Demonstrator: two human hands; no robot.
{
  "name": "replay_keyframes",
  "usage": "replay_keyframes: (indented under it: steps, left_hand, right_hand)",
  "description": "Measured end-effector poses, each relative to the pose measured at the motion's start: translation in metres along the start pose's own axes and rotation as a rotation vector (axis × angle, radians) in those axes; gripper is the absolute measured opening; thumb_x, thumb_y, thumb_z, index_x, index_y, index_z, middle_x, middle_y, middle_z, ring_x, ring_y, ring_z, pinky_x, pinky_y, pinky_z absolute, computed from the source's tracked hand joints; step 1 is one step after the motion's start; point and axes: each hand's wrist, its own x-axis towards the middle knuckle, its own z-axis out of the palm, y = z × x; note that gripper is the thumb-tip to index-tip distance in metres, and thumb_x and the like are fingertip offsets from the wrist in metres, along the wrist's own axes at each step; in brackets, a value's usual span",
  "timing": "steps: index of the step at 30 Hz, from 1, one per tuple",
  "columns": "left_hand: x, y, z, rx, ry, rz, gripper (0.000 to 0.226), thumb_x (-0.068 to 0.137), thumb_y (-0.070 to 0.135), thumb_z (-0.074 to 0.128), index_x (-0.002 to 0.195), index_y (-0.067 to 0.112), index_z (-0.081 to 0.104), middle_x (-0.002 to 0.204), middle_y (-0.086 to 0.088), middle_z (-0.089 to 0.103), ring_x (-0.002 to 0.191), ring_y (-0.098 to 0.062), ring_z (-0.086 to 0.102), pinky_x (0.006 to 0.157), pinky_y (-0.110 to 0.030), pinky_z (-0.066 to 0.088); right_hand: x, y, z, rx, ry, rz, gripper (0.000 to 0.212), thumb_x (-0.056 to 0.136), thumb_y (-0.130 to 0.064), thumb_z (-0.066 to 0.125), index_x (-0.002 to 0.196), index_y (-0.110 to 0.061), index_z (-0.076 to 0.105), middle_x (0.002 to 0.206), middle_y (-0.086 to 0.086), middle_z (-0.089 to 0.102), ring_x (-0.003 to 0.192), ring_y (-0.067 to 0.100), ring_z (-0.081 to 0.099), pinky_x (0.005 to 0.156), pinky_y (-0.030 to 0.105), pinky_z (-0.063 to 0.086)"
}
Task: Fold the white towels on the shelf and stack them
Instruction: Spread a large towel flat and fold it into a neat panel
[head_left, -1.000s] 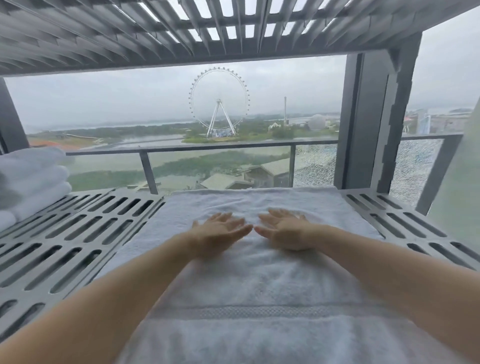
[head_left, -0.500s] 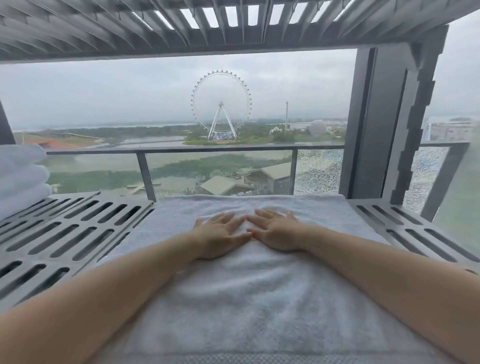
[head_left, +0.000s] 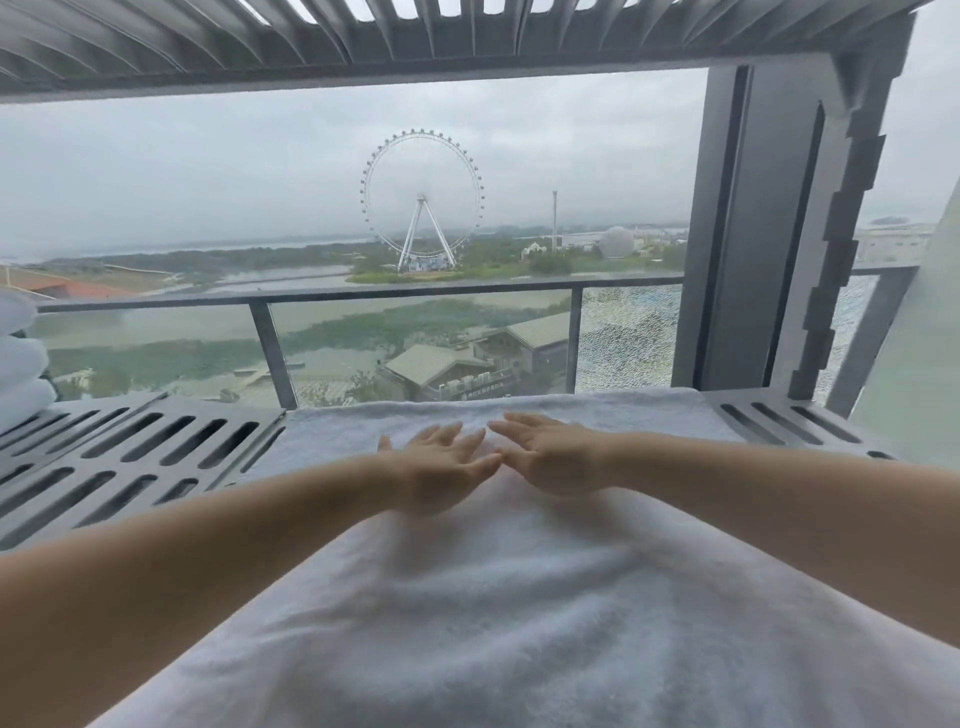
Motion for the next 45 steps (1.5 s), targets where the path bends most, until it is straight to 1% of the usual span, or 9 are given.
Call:
replay_keyframes:
  steps: [3,5,8,10,15,28,35,40,45]
  left_hand:
    - [0.028,-0.003,-0.013,0.017,0.057,0.024,0.057,0.096,0.05,0.01,0.147,0.026,0.001,0.156,0.006,-0.005,0.142,-0.012,-0.009,0.11,-0.056,-0.009]
    - [0.044,-0.002,-0.015,0.045,0.073,0.071,0.056,0.098,0.043,0.014,0.148,0.019,0.005,0.157,0.001,-0.001,0.143,-0.014,-0.006,0.115,-0.047,-0.006]
    - [0.061,-0.003,-0.011,0.033,0.101,0.124,0.056,0.099,0.04,0.019,0.148,0.016,0.01,0.157,-0.001,0.006,0.143,-0.013,0.0,0.116,-0.035,-0.002]
    - [0.064,-0.009,-0.003,0.031,0.134,0.112,0.055,0.098,0.041,0.017,0.148,0.019,0.008,0.157,0.002,0.005,0.143,-0.011,0.001,0.116,-0.039,-0.002]
    - [0.059,-0.018,0.006,0.032,0.137,0.111,0.056,0.097,0.047,0.017,0.147,0.027,0.004,0.157,0.006,0.001,0.142,-0.009,-0.002,0.115,-0.045,-0.004]
    - [0.038,-0.016,0.01,-0.006,0.162,0.086,0.059,0.095,0.053,0.017,0.147,0.028,0.007,0.156,0.007,0.004,0.142,-0.011,0.001,0.114,-0.042,-0.003]
    - [0.053,-0.029,0.003,0.004,0.144,0.069,0.06,0.093,0.059,0.018,0.146,0.034,0.006,0.156,0.009,0.002,0.142,-0.01,0.001,0.114,-0.048,-0.003]
    - [0.059,-0.037,0.001,0.019,0.136,0.081,0.063,0.089,0.066,0.018,0.145,0.039,0.006,0.156,0.009,0.002,0.142,-0.011,0.0,0.114,-0.05,-0.001]
    - [0.06,-0.045,0.001,0.042,0.135,0.051,0.063,0.083,0.073,0.017,0.141,0.05,0.006,0.156,0.009,0.002,0.143,-0.02,-0.001,0.113,-0.055,0.0]
  right_hand:
    - [0.025,0.001,-0.013,0.049,0.029,-0.069,0.05,0.098,-0.043,0.021,0.146,-0.026,0.019,0.155,0.0,0.015,0.142,0.017,0.009,0.116,0.043,0.007]
    - [0.037,0.002,-0.011,0.04,0.032,-0.087,0.049,0.099,-0.038,0.023,0.145,-0.022,0.022,0.153,0.002,0.021,0.141,0.017,0.016,0.115,0.037,0.01]
    - [0.046,0.009,0.002,-0.028,0.07,-0.01,0.056,0.097,-0.045,0.021,0.147,-0.02,0.014,0.155,-0.001,0.013,0.142,0.015,0.009,0.116,0.039,0.006]
    - [0.047,0.016,0.008,-0.044,0.101,0.002,0.058,0.096,-0.047,0.021,0.147,-0.022,0.013,0.156,-0.003,0.012,0.142,0.013,0.007,0.116,0.042,0.004]
    - [0.043,0.018,0.009,-0.019,0.128,-0.017,0.055,0.095,-0.043,0.027,0.146,-0.026,0.017,0.155,-0.003,0.013,0.142,0.012,0.006,0.114,0.037,0.001]
    - [0.039,0.015,0.013,-0.036,0.131,-0.043,0.056,0.095,-0.047,0.028,0.146,-0.027,0.018,0.155,-0.005,0.013,0.141,0.01,0.008,0.116,0.037,0.005]
    - [0.047,0.027,0.003,-0.064,0.044,0.031,0.057,0.093,-0.058,0.021,0.145,-0.037,0.013,0.156,-0.007,0.005,0.142,0.012,0.0,0.115,0.045,0.001]
    - [0.05,0.03,0.004,-0.078,0.035,0.037,0.058,0.091,-0.061,0.018,0.144,-0.04,0.01,0.156,-0.008,0.002,0.142,0.013,-0.002,0.115,0.043,-0.003]
    - [0.053,0.038,0.003,-0.074,0.012,0.058,0.061,0.087,-0.067,0.016,0.143,-0.045,0.008,0.156,-0.01,0.001,0.142,0.013,-0.002,0.114,0.047,-0.001]
